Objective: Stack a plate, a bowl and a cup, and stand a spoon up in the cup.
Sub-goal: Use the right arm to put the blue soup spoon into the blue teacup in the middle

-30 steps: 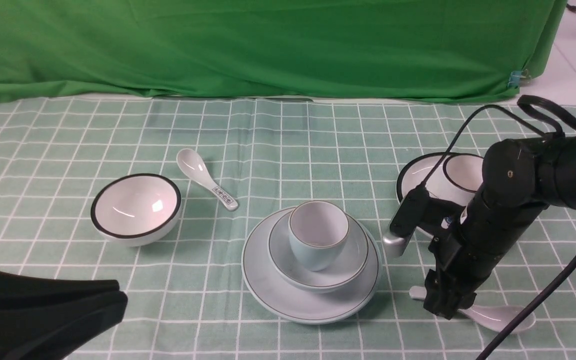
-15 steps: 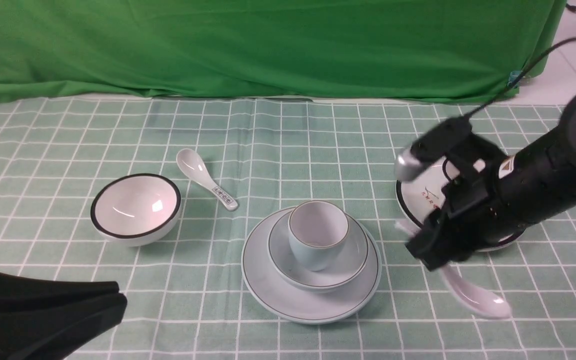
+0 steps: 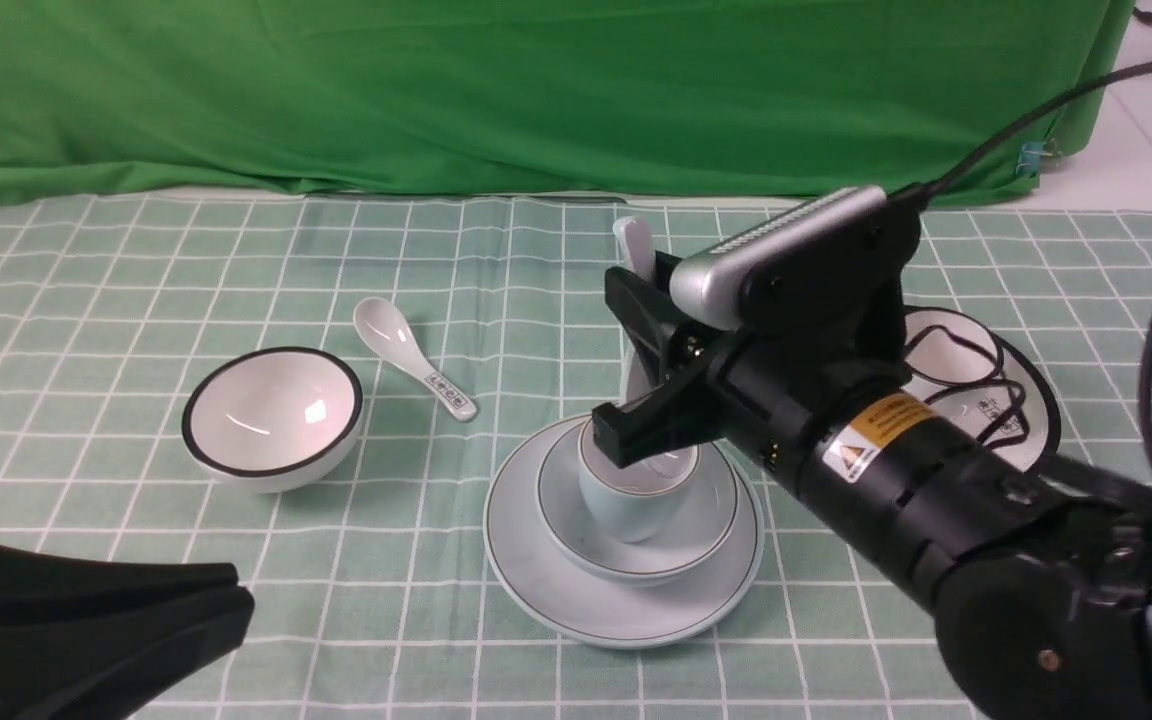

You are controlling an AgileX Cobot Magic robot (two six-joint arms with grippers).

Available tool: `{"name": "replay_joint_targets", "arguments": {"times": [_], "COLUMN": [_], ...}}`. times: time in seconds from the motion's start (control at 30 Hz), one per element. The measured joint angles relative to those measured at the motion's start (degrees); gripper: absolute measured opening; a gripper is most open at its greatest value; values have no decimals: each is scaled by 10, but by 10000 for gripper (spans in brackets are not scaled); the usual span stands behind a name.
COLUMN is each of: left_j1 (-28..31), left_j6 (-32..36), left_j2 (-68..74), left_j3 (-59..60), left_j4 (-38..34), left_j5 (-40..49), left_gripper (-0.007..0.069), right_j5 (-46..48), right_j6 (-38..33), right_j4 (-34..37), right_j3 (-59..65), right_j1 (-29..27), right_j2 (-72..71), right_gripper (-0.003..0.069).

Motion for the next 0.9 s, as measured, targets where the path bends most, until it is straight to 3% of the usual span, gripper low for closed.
{"name": "replay_joint_targets", "arguments": {"times": [0.3, 0.73, 0.9], "left_j1": [0, 0, 0], "left_j6": [0, 0, 0], "left_j2": [0, 0, 0], "left_j3": [0, 0, 0], "left_j4": [0, 0, 0], "left_j5": [12, 12, 12], "left_gripper": [11, 11, 11], "right_j5": [-59, -66, -66], "right_j6": [105, 138, 138], "right_j4": [-101, -138, -140], "right_j3": [-4, -22, -22], "right_j1": [-54, -74, -74], "right_j2": [91, 147, 163], "right_gripper": [170, 173, 262]}}
